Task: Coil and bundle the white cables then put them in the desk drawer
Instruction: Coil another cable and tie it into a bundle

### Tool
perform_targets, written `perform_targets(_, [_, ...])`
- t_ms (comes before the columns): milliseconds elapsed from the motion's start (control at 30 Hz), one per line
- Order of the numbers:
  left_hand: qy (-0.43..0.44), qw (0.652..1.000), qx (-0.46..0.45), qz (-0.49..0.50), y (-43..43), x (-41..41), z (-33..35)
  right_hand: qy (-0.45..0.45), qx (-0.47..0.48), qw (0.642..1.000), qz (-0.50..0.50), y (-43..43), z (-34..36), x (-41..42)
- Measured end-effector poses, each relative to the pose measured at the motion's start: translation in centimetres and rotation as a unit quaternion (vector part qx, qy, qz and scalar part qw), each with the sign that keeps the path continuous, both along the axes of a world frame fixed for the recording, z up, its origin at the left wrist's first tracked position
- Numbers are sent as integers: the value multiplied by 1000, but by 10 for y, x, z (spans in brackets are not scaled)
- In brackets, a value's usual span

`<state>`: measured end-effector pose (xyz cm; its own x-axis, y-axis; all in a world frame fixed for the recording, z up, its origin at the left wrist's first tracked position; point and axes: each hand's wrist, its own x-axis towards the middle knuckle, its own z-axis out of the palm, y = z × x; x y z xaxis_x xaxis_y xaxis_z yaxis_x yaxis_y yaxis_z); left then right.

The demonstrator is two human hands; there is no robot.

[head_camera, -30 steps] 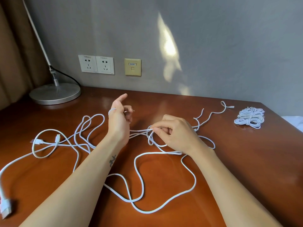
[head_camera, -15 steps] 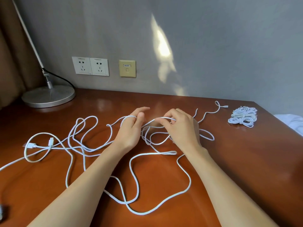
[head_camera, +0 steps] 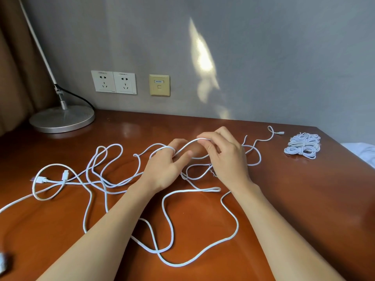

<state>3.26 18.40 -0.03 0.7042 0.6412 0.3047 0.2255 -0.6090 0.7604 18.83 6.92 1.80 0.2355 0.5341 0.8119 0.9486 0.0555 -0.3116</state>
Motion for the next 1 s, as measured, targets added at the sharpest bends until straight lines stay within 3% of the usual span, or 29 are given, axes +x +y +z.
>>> perform_targets(300, [-11, 995, 20, 95, 1, 1, 5, -21, 12, 999, 22, 2, 1, 2])
perform_targets(467, [-71, 991, -63, 92, 5, 1, 3, -63, -18, 997, -37, 2, -1, 7])
perform_targets(633, [-153, 969, -193, 0, -1, 1, 10, -48, -54, 995, -61, 1, -3, 12])
perform_targets(800, [-284, 858, -411, -121, 1, -2, 15, 109, -116, 987, 36, -3, 1, 9])
perform_targets(1000, [-376, 725, -544, -191, 6, -9, 20, 158, -161, 974, 26, -3, 1, 6])
